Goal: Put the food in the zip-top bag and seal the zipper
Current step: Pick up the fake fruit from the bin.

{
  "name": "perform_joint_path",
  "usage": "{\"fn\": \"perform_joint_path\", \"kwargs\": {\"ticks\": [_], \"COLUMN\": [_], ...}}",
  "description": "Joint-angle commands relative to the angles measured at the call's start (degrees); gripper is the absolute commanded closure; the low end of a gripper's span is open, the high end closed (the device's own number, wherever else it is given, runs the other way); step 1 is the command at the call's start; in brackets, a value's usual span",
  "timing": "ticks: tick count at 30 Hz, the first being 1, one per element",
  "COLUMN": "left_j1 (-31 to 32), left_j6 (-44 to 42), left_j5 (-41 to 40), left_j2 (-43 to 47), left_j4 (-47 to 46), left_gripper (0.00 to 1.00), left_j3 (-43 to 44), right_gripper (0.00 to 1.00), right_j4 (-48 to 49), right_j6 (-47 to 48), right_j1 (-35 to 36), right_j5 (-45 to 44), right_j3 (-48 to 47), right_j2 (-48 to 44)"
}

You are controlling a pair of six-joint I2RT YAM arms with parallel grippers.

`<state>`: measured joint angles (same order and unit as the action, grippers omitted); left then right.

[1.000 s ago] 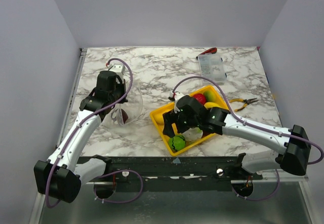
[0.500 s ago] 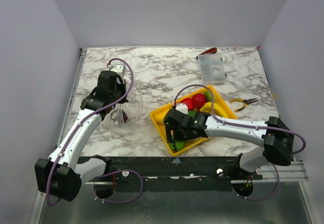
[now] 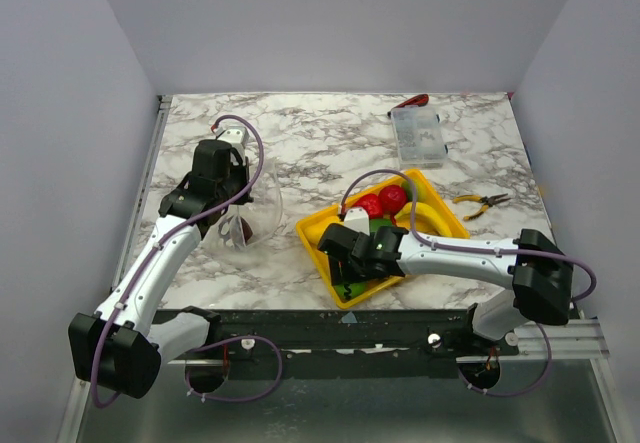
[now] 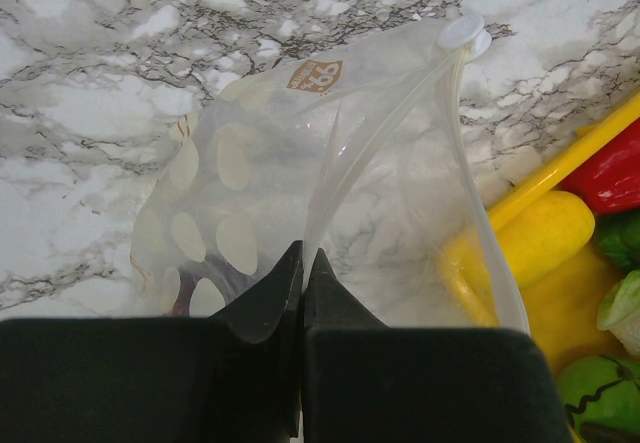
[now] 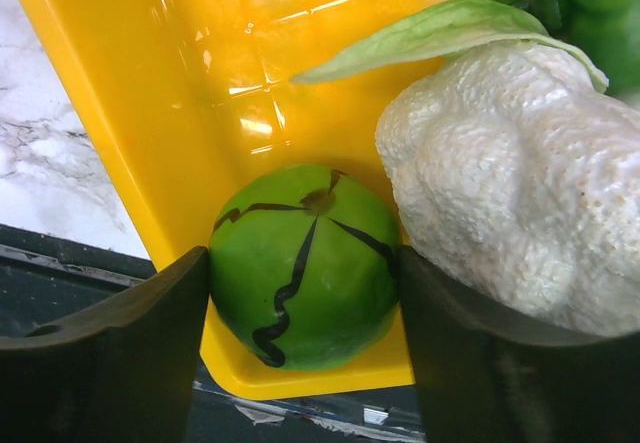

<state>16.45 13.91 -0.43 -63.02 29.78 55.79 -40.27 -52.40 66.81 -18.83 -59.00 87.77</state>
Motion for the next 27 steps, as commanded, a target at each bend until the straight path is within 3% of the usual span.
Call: {"fn": "perform_joint_path", "kwargs": {"ticks": [1,9,13,16,22,27], "left_j1": [-0.46,-0.40,-0.45,-0.45,-0.43,-0.45], "left_j6": [-0.55,-0.64,-0.64,-0.64,-0.64,-0.56], "left_j5": [-0.28,-0.54,-0.54,-0.54,-0.24,-0.02], "left_j2": [0.51,0.71,0.84,0.95,1.20,1.24], "left_j4": [0.66,0.65,0.57,0.60,0.45,0.39], "left_gripper": [1.00,1.00,1.00,1.00,1.00,1.00], "left_j3": [0.81,0.72,0.72,0.68,0.55,0.54], "right_gripper": [0.44,0.84,0.99,0.99,0.99,0.99], "right_j4": [-3.22,4.84,14.09,26.51,70.28,78.60], "right_j6": [0.37,3.31,5.72,7.29,10.25,15.27], "right_j1": [-0.27,-0.27,-0.27,-0.36,-0.36,-0.37], "right_j5": [-6.95,-11.25,-12.02,-12.32,-10.44,-4.50], "right_j3": [-0.43,0.10,3.24,8.60,26.45,19.82], "right_j2": [-0.27,-8.55,-13.36,-17.87,-26.36,-18.73]}}
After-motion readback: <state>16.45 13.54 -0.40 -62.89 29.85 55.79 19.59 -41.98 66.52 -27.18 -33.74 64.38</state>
